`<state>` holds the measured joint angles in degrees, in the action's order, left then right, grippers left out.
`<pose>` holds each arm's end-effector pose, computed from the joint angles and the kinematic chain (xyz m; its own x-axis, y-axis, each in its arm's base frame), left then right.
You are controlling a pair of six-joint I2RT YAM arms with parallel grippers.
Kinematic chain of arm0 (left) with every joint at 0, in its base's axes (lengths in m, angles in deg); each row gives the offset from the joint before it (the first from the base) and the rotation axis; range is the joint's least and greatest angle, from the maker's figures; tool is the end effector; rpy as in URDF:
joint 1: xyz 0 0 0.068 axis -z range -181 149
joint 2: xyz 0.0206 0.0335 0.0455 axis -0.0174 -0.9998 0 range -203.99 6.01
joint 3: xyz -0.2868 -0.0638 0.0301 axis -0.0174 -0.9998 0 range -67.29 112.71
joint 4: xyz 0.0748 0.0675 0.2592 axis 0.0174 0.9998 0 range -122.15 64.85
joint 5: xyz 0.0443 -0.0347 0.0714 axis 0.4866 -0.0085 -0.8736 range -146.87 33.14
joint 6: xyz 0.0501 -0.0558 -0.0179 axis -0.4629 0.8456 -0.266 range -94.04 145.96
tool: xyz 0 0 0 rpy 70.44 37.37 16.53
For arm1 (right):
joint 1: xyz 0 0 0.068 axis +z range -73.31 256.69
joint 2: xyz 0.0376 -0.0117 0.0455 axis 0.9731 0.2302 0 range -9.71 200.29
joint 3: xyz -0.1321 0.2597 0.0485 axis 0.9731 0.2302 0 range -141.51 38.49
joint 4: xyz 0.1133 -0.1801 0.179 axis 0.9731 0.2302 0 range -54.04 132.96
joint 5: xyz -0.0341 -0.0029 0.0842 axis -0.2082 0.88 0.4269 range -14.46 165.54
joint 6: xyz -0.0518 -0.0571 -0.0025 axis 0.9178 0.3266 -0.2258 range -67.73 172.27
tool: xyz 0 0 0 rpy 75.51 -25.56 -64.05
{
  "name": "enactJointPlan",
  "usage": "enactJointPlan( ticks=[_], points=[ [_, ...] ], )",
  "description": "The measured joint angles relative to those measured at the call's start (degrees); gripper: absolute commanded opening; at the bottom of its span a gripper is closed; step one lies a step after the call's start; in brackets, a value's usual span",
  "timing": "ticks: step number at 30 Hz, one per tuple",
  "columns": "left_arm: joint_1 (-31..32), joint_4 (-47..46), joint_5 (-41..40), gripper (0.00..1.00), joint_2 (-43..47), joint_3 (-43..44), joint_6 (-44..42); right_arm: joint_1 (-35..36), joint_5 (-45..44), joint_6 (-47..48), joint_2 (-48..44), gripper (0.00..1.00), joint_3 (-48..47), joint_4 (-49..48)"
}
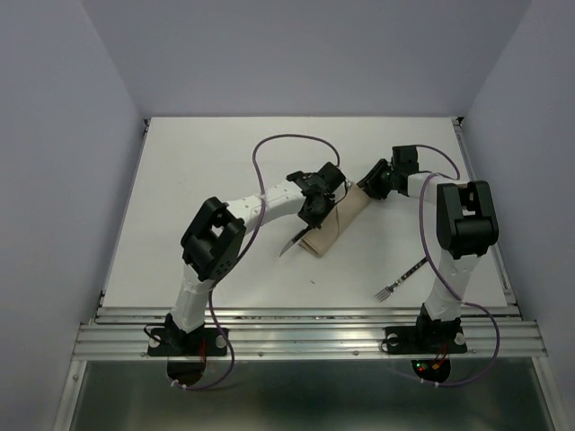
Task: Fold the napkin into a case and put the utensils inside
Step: Stuff the knife into the folded napkin.
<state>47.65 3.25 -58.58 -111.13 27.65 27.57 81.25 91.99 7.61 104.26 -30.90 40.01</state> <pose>0.3263 -0.3678 0.2076 -0.5784 0.6148 -0.5362 0.7238 0.6899 0.0103 0.4535 0.0549 0.1315 -0.7168 0.6192 -0.3206 0.3391 0.7113 0.6157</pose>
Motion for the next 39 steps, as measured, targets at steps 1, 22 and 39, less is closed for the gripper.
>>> enactJointPlan(
  ticks=[1,22,39],
  points=[
    [0.11,-0.02,-0.17,0.0,-0.46,0.0,-0.44,0.0,0.02,0.09,0.0,0.4,-0.02,0.0],
    [0.15,2.93,0.85,0.0,-11.1,11.82,-3.08,0.0,1.53,1.22,0.83,0.4,-0.98,-0.02],
    [-0.42,5.07,3.52,0.0,-17.0,21.9,-3.82,-0.09,2.19,0.92,0.81,0.39,0.13,-2.03]
  ],
)
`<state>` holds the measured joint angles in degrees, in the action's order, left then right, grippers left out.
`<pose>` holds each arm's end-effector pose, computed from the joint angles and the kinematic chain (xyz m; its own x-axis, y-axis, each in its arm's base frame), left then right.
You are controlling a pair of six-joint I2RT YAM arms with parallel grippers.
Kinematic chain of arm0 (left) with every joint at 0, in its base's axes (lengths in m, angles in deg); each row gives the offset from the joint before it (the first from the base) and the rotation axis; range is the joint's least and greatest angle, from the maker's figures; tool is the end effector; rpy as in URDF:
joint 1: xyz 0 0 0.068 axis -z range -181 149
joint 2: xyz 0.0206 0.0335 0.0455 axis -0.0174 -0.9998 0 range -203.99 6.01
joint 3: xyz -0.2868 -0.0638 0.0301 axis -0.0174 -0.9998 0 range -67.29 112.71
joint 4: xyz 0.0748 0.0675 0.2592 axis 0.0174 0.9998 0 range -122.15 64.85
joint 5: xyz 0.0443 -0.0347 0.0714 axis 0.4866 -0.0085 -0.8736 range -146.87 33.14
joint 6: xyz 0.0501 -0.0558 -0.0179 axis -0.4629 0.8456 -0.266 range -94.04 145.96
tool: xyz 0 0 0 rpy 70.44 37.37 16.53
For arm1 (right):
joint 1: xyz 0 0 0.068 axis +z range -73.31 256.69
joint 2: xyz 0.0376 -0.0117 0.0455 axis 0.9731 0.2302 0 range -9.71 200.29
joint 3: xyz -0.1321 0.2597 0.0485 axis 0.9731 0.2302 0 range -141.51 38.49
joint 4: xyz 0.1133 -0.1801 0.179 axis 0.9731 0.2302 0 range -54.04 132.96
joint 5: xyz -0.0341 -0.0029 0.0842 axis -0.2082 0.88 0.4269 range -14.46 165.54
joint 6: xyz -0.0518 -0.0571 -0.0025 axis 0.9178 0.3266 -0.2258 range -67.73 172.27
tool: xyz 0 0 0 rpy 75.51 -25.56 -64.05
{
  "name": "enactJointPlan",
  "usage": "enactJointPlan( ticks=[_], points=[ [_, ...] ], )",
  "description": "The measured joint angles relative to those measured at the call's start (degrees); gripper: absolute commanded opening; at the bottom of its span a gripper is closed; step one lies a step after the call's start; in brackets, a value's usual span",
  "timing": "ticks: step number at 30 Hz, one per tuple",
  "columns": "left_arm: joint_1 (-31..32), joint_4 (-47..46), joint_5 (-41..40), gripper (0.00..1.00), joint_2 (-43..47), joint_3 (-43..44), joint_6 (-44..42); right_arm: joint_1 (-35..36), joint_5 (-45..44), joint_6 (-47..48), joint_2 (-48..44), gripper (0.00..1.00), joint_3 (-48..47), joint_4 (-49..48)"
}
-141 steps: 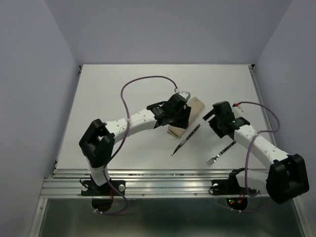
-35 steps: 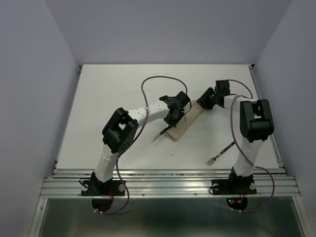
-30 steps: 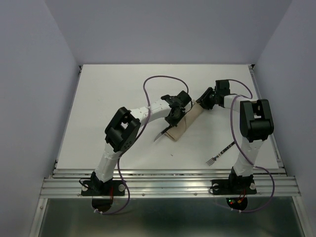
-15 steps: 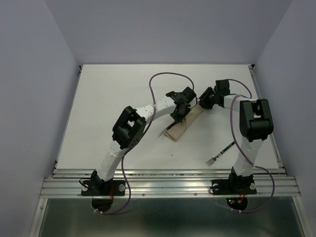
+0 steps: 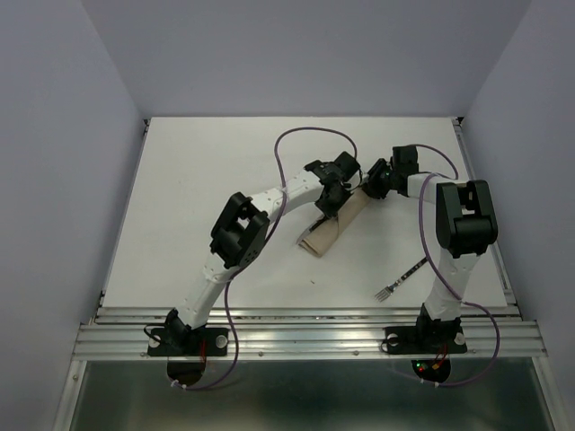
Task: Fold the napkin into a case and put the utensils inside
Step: Stuff the knife into the folded napkin.
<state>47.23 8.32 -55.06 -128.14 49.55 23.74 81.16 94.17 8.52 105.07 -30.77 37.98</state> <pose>0.3736 -0.4214 0.1806 -0.5338 0.6559 -0.5337 0.7779 0.6284 -0.0059 0.4562 0.0567 0.1284 -0.7310 0.6003 -0.3245 0.3002 0.7100 0.6370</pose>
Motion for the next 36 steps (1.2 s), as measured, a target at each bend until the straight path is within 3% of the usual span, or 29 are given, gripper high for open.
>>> enactJointPlan(
  ticks=[15,23,30,36],
  points=[
    [-0.44,0.22,1.44,0.0,-3.61,5.09,0.22,0.0,-0.2,-0.02,-0.46,0.4,0.76,-0.48],
    [-0.44,0.02,0.55,0.31,-3.61,5.14,1.36,0.11,-1.27,0.11,-0.76,0.4,0.81,-0.11],
    [-0.44,-1.03,0.33,0.34,-3.56,4.35,3.19,0.11,-1.95,0.72,-1.18,0.41,0.72,0.94],
    [-0.42,-1.97,0.17,0.45,-2.47,1.9,4.2,0.48,-2.14,1.31,-1.27,0.42,0.68,1.01]
  ],
)
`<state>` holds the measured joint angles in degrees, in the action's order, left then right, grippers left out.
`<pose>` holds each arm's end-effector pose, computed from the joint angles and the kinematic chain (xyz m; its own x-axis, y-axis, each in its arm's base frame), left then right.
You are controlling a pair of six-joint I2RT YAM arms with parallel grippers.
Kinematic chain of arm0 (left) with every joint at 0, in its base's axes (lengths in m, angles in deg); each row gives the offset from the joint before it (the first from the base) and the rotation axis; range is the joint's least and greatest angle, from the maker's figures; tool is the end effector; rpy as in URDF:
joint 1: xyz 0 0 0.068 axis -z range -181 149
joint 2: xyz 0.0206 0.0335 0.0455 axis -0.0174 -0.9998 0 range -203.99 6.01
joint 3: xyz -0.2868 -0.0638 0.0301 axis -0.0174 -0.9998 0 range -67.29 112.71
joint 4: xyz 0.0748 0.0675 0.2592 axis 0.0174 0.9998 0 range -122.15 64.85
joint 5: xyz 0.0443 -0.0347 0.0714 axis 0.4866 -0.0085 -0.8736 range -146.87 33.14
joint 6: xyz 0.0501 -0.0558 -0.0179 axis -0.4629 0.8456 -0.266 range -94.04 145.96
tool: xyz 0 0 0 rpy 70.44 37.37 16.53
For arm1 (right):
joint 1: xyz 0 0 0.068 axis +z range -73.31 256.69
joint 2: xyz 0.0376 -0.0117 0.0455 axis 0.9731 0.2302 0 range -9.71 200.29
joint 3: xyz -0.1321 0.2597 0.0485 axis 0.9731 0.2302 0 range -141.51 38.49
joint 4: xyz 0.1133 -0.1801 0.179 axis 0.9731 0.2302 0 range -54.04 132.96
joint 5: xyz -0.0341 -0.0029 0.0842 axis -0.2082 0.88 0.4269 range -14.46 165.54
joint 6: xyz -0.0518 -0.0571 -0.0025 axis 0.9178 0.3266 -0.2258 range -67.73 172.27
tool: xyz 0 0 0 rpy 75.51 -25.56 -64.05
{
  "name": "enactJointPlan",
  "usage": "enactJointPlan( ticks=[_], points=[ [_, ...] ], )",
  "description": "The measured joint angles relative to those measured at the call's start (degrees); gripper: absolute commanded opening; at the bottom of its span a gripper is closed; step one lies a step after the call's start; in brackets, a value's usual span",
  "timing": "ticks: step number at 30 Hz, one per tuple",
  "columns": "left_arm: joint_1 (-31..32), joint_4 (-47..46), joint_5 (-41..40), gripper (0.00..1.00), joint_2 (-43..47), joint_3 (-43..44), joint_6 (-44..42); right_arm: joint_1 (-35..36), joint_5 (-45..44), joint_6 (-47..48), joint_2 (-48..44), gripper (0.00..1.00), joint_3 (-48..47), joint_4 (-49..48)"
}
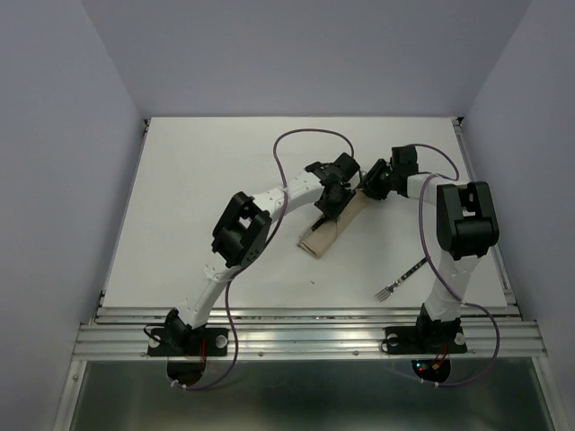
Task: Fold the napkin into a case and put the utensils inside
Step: Stuff the knife into the folded napkin.
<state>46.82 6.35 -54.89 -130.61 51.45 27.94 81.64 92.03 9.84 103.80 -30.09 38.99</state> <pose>0.3841 -0.4272 0.1710 -0.5849 0.5941 -0.5522 0.7336 0.6779 -0.0477 0.4513 0.0578 0.1321 -0.7297 0.5863 -0.3519 0.2986 0.7362 0.6074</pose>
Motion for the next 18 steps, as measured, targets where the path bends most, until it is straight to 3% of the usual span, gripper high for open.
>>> enactJointPlan(
  ticks=[8,14,18],
  points=[
    [0.02,-0.13,-0.04,0.47,4.59,-4.0,0.42,0.35,-0.22,0.44,-0.2,0.42,0.0,0.44],
    [0.13,-0.76,-0.55,0.64,8.96,-8.68,0.63,0.85,-0.9,0.66,-0.42,0.42,0.0,0.87],
    [0.15,-1.33,-1.66,0.65,12.0,-13.35,0.87,0.87,-1.01,0.66,-0.46,0.42,0.0,0.94]
  ],
)
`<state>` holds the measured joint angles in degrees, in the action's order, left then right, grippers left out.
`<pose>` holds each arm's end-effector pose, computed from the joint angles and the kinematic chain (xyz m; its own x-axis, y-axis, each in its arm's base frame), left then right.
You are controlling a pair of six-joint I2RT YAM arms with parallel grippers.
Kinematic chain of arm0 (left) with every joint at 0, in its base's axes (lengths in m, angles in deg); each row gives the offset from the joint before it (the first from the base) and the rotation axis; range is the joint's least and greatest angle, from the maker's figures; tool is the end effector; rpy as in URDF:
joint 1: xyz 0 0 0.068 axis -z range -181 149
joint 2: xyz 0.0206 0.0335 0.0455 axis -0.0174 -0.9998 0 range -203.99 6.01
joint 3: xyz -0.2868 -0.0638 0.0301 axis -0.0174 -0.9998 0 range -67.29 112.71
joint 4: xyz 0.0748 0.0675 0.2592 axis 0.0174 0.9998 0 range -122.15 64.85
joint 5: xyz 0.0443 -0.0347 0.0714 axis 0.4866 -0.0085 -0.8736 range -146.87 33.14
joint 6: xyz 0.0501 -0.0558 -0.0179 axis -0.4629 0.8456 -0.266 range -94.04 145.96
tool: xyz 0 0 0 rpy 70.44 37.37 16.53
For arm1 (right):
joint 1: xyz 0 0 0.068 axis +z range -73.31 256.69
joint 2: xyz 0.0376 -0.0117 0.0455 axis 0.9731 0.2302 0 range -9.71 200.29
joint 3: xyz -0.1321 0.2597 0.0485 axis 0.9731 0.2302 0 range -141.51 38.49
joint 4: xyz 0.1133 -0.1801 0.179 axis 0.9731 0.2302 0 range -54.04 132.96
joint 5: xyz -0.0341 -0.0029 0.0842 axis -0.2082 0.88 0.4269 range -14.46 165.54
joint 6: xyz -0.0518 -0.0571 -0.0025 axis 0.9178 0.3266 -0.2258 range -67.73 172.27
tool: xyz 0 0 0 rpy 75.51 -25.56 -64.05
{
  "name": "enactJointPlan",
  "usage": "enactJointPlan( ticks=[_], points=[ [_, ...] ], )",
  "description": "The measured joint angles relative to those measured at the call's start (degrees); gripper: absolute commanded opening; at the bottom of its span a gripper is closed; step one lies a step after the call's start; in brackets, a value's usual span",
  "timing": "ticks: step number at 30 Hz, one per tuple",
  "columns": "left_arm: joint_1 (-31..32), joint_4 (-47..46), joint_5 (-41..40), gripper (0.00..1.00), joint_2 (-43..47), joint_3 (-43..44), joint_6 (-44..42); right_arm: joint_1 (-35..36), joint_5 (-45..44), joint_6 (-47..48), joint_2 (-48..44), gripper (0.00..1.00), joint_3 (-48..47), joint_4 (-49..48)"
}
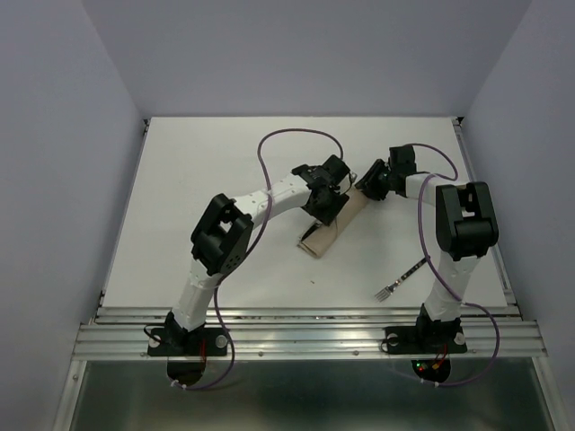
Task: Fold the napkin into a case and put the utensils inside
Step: Stuff the knife into the folded napkin.
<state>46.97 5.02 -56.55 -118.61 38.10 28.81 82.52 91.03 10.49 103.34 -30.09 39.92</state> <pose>0.3534 -0.3926 0.2037 -0.5940 0.5849 -0.5523 0.7162 0.6972 -0.0320 0.4489 0.0635 0.1339 -0.7376 0.5702 -0.3615 0.2917 0.7521 0.5910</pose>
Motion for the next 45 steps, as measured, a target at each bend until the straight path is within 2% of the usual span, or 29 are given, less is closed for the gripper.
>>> enactJointPlan(
  ticks=[6,9,18,23,26,30,45],
  points=[
    [0.02,-0.9,-0.98,0.61,3.3,-7.15,0.04,0.09,-0.04,0.26,0.0,0.43,0.0,0.07],
    [0.04,-1.42,-0.92,0.6,3.37,-8.46,0.07,0.11,-0.04,0.42,-0.02,0.43,0.0,0.07],
    [0.26,-2.12,-0.79,0.46,3.37,-9.81,0.07,0.22,-0.07,1.03,-0.11,0.44,0.0,0.11],
    [0.31,-2.21,-0.83,0.44,3.37,-10.14,0.04,0.22,-0.07,1.05,-0.11,0.44,0.0,0.11],
    [0.31,-2.21,-0.83,0.39,3.37,-10.14,0.07,0.22,-0.07,1.05,-0.11,0.45,0.0,0.13],
    [0.31,-2.19,-0.85,0.28,3.37,-10.12,0.02,0.22,-0.07,1.03,-0.11,0.44,0.0,0.13],
    [0.44,-1.18,-0.81,0.27,3.06,-7.08,0.22,0.26,-0.09,1.05,-0.13,0.45,0.0,0.13]
  ],
)
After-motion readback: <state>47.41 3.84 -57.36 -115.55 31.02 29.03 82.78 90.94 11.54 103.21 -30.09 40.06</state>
